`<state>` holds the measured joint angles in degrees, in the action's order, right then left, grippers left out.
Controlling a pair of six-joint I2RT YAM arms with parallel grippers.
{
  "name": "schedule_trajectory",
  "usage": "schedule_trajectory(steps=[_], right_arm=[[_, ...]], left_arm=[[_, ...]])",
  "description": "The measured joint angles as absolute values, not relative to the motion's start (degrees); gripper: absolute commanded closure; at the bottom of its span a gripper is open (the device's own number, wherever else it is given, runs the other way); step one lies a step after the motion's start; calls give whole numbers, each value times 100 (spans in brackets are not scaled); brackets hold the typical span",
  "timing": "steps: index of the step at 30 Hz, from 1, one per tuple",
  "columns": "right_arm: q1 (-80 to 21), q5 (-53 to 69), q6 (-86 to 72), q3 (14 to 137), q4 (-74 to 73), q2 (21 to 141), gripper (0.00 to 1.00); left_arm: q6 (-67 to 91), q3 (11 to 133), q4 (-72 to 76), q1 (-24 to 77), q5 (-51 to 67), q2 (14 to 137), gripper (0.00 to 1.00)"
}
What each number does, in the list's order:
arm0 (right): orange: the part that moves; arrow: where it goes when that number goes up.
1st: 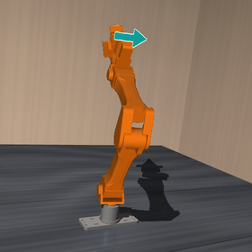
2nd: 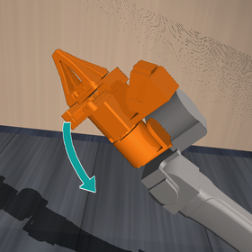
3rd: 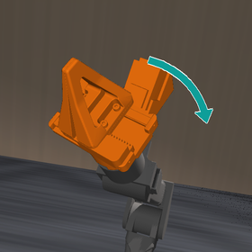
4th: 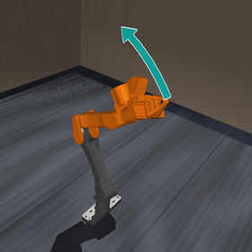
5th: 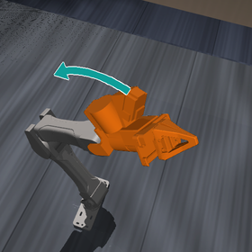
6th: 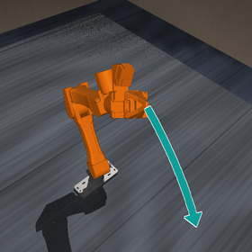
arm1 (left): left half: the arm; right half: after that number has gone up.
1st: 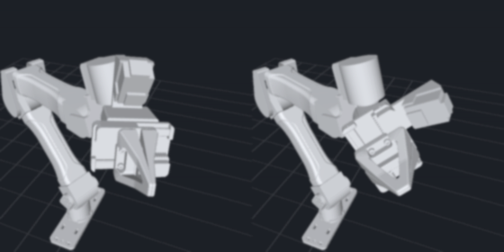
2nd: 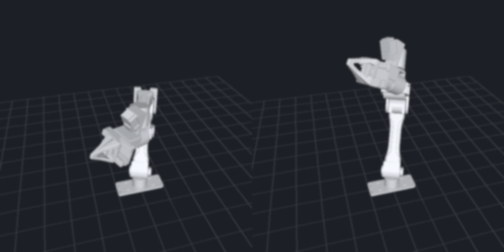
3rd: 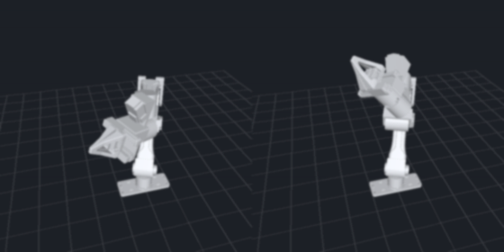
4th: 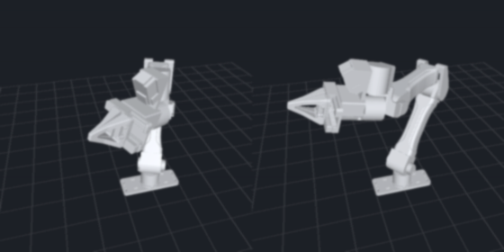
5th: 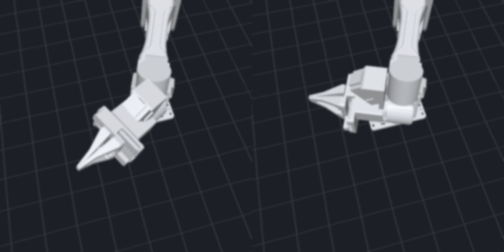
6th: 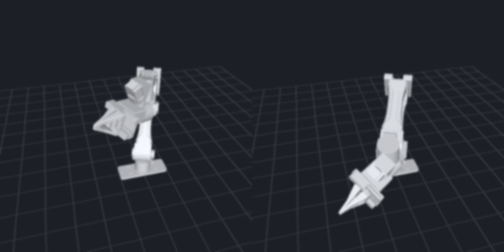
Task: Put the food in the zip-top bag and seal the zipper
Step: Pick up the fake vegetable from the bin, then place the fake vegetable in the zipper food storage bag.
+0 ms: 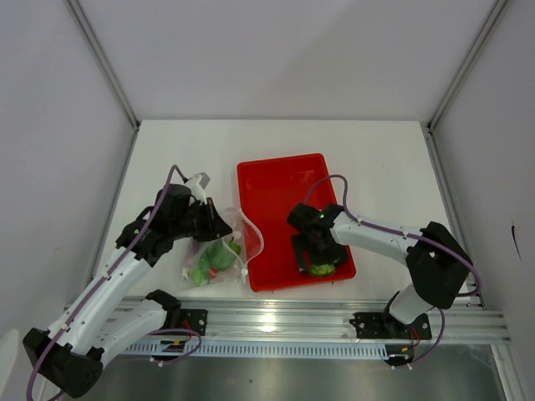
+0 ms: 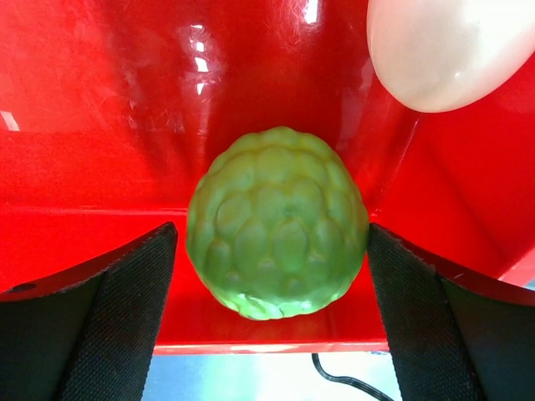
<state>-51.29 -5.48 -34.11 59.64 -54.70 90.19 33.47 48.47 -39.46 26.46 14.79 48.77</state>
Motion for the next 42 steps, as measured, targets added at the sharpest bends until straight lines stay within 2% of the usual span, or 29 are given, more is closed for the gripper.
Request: schedule_trajectory(steps=[7,9,16,21,27,32,42], right_arm=[[-5127,-545,-3409,5918,-5435,9024,28],[-5127,-550,-3409,5922,-5437,9024,40],[-4783,-574,-3295,6399,-5527,8962,49],[-4259,-145,-3148,6980,-5203,8455,53],[-4215,974,-3107,7205,-4294,7975,54],[-4438,1848,-3155,7126,-3544,8062,53],[-5159,2574,-3315,7008,-2213,8853,52]], left_arm=[[3347,4847,-3946,2646,1479,4888,99],[3347,4847,-3946,2646,1479,4888,100],[3347,4847,-3948,2646,1476,4888,99],[3347,4847,-3948,2646,1476,4888,100],[3347,4847,-3948,2646,1479,4888,100],[3347,4847,-3948,2646,1479,4906,99],[3350,4847,-3951,2646,1509,4915,99]])
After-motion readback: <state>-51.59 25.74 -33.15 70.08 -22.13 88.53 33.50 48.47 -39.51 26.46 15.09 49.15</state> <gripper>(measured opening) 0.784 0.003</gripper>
